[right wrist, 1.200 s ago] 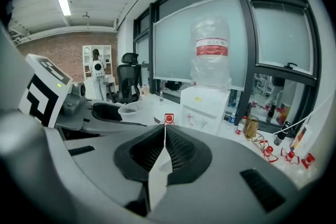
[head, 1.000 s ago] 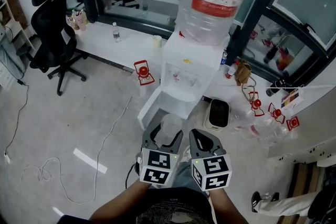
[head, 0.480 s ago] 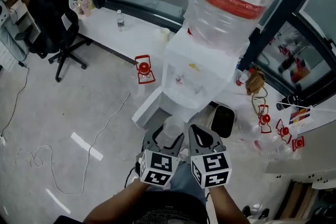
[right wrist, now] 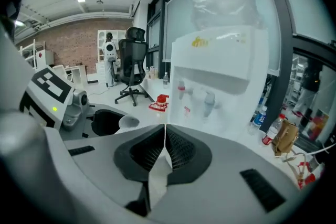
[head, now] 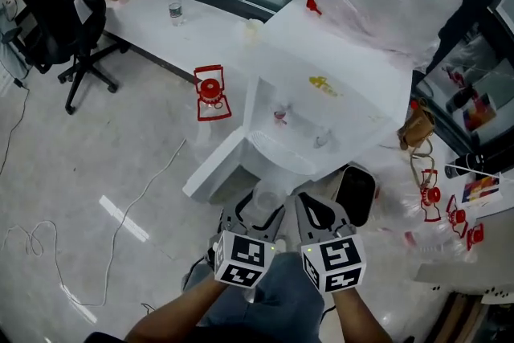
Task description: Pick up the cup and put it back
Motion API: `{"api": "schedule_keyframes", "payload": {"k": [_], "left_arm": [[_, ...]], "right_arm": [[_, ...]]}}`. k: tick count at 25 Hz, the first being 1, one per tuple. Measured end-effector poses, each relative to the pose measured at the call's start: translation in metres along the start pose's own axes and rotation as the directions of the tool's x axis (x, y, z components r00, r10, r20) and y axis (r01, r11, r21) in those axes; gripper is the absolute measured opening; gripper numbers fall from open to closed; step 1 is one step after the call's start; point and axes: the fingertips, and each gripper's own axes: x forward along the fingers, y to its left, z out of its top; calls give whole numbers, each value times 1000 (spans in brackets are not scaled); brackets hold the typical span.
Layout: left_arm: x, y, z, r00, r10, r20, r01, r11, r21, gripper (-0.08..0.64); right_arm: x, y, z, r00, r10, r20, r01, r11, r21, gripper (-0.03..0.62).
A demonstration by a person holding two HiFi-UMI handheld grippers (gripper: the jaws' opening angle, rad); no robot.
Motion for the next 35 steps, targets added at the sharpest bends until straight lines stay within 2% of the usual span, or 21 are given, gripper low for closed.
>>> {"api": "schedule_keyframes", "payload": {"k": [10, 16, 25, 35], "left_arm": [[118, 24, -131, 1000, -25, 13, 24, 999, 32, 268], [177, 36, -190, 998, -47, 39, 44, 997, 67, 268], [269, 46, -253, 994, -83, 66, 75, 990, 120, 268], [356, 54, -296, 993, -82, 84, 69, 986, 152, 268]], "right_arm": [[104, -22, -114, 998, 56, 5, -55, 992, -116, 21], [154, -33, -167, 997, 65, 30, -62, 995, -78, 21], [200, -45, -215, 997, 56, 46, -53, 996, -77, 21], [236, -56, -248, 999, 27, 34, -25, 998, -64, 21]]}}
